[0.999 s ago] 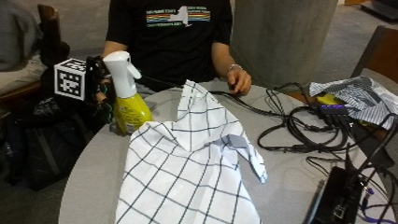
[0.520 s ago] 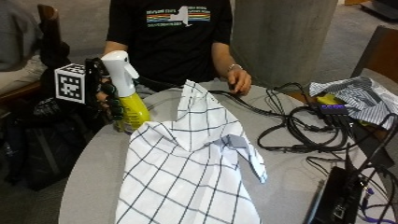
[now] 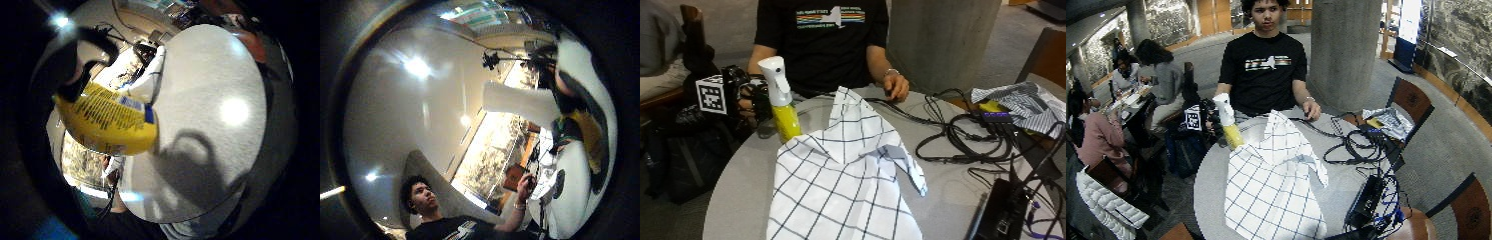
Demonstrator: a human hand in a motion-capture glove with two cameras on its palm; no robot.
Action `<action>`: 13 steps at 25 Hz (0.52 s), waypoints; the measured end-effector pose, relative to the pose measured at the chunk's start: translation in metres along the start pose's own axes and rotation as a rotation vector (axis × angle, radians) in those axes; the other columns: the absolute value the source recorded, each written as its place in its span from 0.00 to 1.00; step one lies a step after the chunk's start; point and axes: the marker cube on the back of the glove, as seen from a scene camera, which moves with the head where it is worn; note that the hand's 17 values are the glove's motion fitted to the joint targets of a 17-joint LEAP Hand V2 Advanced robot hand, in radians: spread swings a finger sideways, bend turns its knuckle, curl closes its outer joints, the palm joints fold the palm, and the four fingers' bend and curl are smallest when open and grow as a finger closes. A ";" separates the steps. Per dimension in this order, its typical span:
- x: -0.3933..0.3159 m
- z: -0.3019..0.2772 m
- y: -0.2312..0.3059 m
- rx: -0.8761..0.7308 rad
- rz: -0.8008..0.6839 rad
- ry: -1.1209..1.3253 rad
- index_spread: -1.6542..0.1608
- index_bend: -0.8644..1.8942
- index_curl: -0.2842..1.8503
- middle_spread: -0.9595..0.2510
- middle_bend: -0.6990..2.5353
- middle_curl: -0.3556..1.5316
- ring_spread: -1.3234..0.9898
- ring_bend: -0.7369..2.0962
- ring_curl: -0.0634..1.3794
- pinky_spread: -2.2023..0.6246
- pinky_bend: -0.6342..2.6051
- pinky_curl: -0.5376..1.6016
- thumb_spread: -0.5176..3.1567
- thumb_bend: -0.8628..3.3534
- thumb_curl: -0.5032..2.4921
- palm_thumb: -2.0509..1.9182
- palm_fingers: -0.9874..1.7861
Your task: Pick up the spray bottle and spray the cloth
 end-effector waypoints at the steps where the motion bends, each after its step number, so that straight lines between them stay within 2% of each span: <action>1: 0.001 -0.002 0.000 0.010 0.009 -0.002 0.78 0.40 0.26 0.72 0.31 0.43 0.53 0.44 0.32 0.74 0.33 0.42 0.36 0.21 0.34 0.80 0.79; 9: -0.001 0.003 0.002 -0.007 0.014 -0.043 0.80 0.39 0.30 0.70 0.32 0.45 0.51 0.47 0.37 0.70 0.34 0.45 0.30 0.20 0.36 0.81 0.80; 13: -0.005 0.006 0.004 -0.046 -0.004 -0.037 0.80 0.39 0.31 0.72 0.33 0.46 0.53 0.42 0.35 0.74 0.31 0.44 0.31 0.20 0.36 0.80 0.71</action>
